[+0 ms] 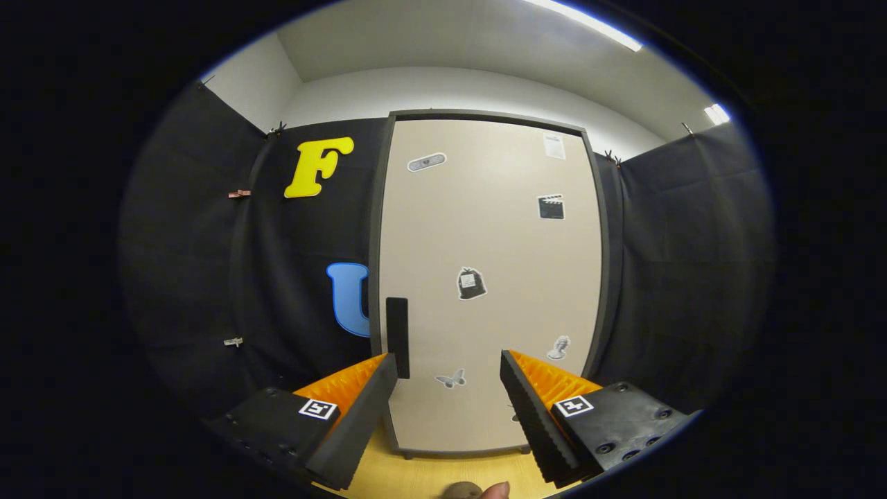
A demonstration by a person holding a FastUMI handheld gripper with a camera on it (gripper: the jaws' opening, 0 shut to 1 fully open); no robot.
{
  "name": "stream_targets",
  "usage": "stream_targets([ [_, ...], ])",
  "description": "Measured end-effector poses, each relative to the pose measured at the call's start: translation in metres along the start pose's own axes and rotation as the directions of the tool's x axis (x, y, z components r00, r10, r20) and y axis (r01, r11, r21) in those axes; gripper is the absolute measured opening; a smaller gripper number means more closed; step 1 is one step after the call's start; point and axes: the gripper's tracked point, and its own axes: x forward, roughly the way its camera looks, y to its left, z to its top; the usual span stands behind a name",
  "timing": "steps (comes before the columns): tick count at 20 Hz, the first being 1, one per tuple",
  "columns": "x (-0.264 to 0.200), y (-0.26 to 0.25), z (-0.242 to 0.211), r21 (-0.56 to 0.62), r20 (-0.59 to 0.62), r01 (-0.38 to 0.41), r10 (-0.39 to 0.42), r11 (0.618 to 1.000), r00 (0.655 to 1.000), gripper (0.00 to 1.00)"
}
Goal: Open the shoe cabinet door, grab the shoes and put them into the shoe cabinet, then close the shoe cabinet door.
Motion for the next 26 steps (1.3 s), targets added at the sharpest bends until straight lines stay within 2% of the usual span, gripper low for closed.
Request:
stream_targets([
  [3,0.025,0.025,-0.008,0.015,-0.008,-0.02,0.02,1.0,1.0,0.98],
  [11,0.103,0.048,-0.031,0.019,-0.007,0.008,-0.008,1.0,1.0,0.98],
  [14,0.132,0.045,-0.042,0.023,-0.023,0.033,-0.032,0.999,0.999,0.9],
  [17,0.151,0.045,-0.049,0.039,-0.039,0.047,-0.045,0.998,0.998,0.61],
  [19,0.152,0.048,-0.052,0.046,-0.054,0.046,-0.044,0.998,0.998,0.56],
  [21,0.154,0.046,-0.052,0.012,-0.028,0.066,-0.065,0.998,0.997,0.4],
  [22,0.156,0.046,-0.05,0.0,-0.017,0.066,-0.066,0.998,0.998,0.4],
  [24,0.156,0.047,-0.052,0.02,-0.04,0.047,-0.046,0.999,0.998,0.26],
  [25,0.155,0.046,-0.054,0.028,-0.057,0.032,-0.03,0.999,0.998,0.26],
  [26,0.154,0.047,-0.052,0.028,-0.056,0.024,-0.023,0.999,0.998,0.19],
])
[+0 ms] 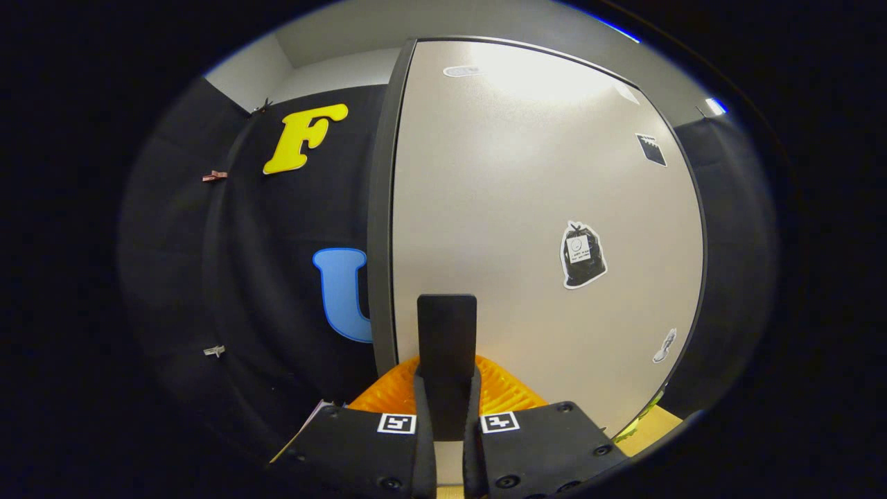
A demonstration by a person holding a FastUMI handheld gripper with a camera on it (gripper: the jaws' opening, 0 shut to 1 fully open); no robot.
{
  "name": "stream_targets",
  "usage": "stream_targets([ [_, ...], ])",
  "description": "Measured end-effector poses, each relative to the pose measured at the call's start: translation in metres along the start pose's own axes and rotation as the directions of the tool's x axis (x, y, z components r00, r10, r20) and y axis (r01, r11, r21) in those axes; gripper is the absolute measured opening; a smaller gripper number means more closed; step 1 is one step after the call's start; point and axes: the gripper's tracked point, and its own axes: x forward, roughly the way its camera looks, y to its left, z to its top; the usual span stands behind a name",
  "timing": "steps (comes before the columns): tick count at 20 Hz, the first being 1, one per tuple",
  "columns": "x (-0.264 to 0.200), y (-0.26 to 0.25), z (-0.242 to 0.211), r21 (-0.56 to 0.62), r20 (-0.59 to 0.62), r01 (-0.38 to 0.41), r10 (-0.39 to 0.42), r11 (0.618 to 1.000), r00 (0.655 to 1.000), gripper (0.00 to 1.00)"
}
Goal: Open the shoe cabinet door, grab the shoes and put them into the shoe cabinet, then close the shoe cabinet door.
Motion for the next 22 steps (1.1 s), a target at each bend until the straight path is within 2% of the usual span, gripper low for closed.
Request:
stream_targets([
  [2,-0.006,0.0,0.001,-0.018,0.002,-0.013,0.013,1.0,1.0,0.19],
  [9,-0.056,-0.002,0.008,0.026,-0.002,-0.098,0.098,0.995,0.995,0.19],
  [15,-0.116,-0.028,0.013,0.023,0.034,-0.126,0.125,0.992,0.992,0.19],
  [22,-0.175,-0.079,0.013,0.04,0.022,-0.157,0.157,0.987,0.987,0.18],
])
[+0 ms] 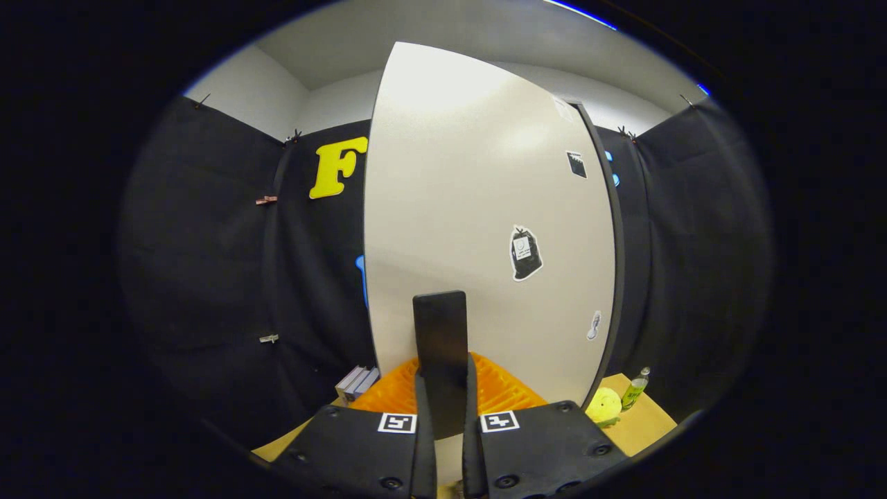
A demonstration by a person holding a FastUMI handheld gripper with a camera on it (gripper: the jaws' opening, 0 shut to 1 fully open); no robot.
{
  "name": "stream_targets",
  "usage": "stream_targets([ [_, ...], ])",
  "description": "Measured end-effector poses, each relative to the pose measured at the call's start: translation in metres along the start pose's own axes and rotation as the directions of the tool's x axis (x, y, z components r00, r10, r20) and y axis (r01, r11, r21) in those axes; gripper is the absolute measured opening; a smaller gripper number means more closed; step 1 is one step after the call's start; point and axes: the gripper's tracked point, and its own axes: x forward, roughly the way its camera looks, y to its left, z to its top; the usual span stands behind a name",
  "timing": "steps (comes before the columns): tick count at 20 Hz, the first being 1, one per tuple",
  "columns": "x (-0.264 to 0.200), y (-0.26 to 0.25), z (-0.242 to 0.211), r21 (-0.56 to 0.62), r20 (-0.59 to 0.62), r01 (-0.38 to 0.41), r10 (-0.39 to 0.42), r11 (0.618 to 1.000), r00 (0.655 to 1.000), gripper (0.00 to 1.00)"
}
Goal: Open the shoe cabinet door, grab the shoes and put them into the shoe cabinet, then close the shoe cabinet door.
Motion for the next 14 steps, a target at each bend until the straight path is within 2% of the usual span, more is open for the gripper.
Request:
stream_targets([
  [9,-0.057,-0.059,0.004,0.031,-0.014,0.031,-0.03,0.999,0.999,0.18],
  [14,-0.077,-0.093,0.007,0.034,-0.019,0.089,-0.089,0.995,0.996,0.18],
])
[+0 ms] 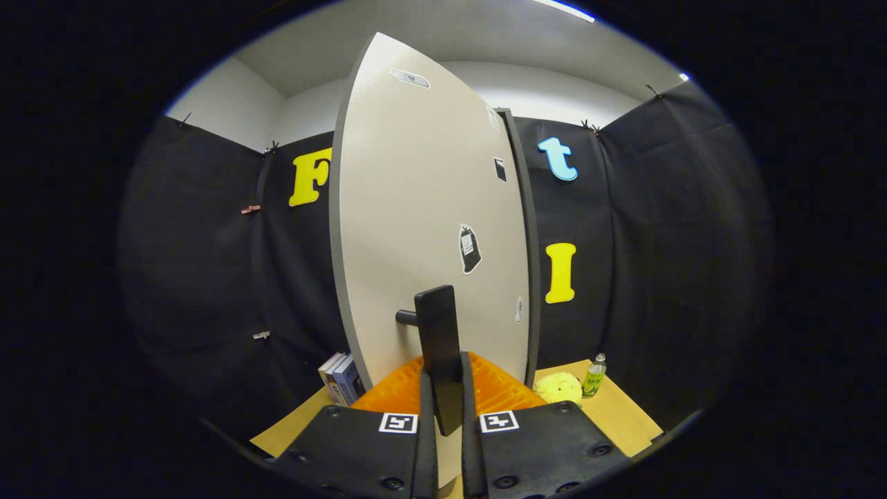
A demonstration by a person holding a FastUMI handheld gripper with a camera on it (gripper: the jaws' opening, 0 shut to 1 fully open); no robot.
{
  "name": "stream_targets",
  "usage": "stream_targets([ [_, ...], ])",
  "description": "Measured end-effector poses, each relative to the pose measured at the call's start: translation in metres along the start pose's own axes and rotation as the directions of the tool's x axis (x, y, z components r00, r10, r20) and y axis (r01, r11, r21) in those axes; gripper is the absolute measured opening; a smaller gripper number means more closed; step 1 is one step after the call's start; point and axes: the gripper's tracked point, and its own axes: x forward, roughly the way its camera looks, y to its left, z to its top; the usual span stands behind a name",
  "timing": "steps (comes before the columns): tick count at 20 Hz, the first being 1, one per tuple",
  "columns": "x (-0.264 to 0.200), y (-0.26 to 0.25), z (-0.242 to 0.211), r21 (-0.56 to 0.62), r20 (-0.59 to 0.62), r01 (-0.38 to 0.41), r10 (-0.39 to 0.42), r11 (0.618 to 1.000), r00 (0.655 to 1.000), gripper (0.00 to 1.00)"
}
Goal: Open the shoe cabinet door, grab the shoes and put them into the shoe cabinet, then close the shoe cabinet door.
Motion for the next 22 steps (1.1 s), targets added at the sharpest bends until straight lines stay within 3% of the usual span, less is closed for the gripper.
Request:
stream_targets([
  [7,-0.021,-0.062,0.002,0.003,-0.04,0.051,-0.051,0.999,0.998,0.17],
  [16,-0.045,-0.164,0.027,0.022,-0.02,0.186,-0.185,0.982,0.982,0.11],
  [20,-0.053,-0.161,0.033,0.083,-0.007,0.143,-0.143,0.986,0.99,0.15],
  [22,-0.06,-0.167,0.034,0.058,0.0,0.188,-0.188,0.98,0.982,0.17],
])
